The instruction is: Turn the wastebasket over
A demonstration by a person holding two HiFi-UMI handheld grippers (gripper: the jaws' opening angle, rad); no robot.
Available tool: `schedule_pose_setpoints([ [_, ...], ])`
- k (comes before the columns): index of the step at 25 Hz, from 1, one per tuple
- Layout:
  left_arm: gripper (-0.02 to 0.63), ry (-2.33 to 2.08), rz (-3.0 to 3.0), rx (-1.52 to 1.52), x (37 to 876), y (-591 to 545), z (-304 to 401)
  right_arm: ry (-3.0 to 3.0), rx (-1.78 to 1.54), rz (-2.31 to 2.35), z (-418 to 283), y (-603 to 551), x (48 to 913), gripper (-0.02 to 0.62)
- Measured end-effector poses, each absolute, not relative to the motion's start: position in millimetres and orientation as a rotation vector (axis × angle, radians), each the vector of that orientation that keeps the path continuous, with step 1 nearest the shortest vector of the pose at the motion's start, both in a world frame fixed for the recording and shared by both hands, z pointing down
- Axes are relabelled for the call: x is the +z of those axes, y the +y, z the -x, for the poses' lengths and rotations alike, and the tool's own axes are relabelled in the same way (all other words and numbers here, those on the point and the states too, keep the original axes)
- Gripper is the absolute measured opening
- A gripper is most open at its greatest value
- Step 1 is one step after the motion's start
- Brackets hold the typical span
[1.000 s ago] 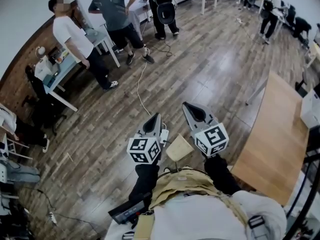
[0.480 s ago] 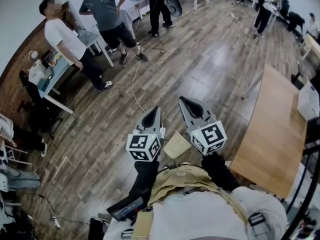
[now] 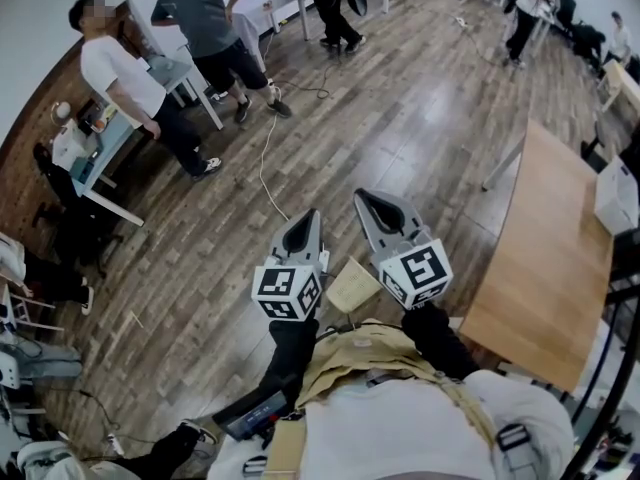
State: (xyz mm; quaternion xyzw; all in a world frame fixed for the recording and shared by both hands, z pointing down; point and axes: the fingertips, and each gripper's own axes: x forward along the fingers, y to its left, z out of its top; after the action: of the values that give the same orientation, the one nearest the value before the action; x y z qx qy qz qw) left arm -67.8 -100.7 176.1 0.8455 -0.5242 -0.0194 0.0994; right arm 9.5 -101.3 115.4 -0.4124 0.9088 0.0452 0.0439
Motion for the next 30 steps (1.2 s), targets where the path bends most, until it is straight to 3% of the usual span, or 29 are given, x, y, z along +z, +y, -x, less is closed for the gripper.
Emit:
schedule_pose_setpoints([
  [30, 0.002, -1.540, -2.468, -0.042, 188, -118, 76, 2.761, 0.108, 1.275, -3, -120, 121, 0.021],
])
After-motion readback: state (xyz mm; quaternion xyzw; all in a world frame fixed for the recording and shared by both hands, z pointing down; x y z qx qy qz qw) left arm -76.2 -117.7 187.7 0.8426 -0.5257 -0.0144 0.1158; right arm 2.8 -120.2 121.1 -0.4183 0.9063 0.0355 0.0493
